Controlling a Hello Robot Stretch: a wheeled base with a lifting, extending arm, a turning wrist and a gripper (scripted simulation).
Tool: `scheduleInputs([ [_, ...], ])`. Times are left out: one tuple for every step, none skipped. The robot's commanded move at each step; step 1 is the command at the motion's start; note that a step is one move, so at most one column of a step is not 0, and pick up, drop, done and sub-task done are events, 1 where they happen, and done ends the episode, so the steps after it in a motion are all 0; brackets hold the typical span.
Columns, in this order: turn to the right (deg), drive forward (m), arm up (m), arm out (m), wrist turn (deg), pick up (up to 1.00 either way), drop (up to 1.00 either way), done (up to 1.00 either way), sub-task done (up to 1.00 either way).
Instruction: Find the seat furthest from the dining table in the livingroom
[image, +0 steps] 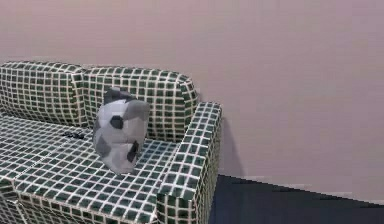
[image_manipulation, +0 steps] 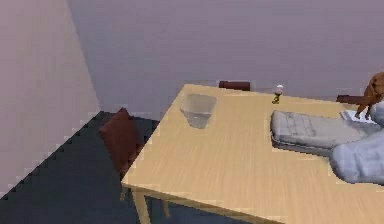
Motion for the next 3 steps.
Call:
scheduleInputs([
  [45.0, 0.00, 0.00, 0.00, 0.0, 0.00, 0.00, 0.00, 0.00],
  [-45.0, 0.00, 0.00, 0.00, 0.0, 0.00, 0.00, 0.00, 0.00],
  [-30.0, 0.00, 0.00, 0.00, 0.0, 0.00, 0.00, 0.00, 0.00],
])
